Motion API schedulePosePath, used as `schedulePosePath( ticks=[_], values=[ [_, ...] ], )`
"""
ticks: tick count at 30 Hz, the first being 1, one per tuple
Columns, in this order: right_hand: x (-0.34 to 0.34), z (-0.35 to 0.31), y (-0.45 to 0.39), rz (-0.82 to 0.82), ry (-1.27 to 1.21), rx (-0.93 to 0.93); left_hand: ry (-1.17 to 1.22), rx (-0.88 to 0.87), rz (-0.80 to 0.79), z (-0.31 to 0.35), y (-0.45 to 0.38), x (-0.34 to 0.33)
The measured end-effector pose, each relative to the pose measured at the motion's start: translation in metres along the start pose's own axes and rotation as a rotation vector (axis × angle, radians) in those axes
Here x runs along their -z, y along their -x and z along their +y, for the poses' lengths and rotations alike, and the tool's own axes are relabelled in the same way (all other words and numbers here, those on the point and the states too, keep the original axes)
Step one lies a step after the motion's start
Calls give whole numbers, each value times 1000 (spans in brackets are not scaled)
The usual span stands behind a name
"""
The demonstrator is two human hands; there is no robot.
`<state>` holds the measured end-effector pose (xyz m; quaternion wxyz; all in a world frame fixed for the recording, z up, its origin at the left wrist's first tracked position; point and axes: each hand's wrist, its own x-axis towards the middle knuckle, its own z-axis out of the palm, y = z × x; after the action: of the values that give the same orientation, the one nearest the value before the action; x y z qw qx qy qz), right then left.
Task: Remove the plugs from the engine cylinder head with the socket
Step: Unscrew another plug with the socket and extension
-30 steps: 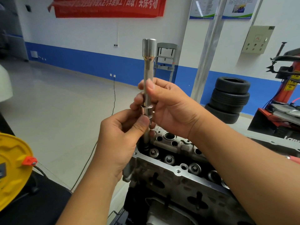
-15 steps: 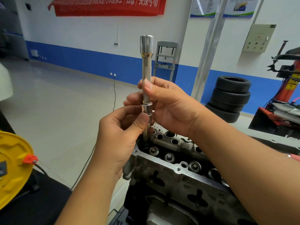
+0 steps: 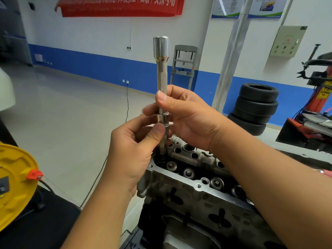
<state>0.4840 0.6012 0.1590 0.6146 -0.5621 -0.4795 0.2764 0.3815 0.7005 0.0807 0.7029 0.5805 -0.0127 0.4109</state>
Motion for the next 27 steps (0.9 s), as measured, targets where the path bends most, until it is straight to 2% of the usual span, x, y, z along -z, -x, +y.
schedulePosePath(
  ticks=[3, 6, 14, 16, 20, 27],
  values=[
    [1, 0, 1, -23, -4, 21, -23, -2, -52, 0, 0, 1],
    [-1, 0, 1, -59, -13, 4, 63, 54, -126, 3, 2, 1],
    [-1, 1, -2, -10, 6, 7, -71, -38, 3, -1, 0, 1],
    [-1, 1, -1, -23, -12, 26, -83, -36, -31, -1, 0, 1],
    [1, 0, 2, -56, -22, -6, 63, 53, -133, 2, 1, 2],
    [1, 3, -1, -26, -12, 1, 29, -20, -2, 0, 0, -1]
  ],
)
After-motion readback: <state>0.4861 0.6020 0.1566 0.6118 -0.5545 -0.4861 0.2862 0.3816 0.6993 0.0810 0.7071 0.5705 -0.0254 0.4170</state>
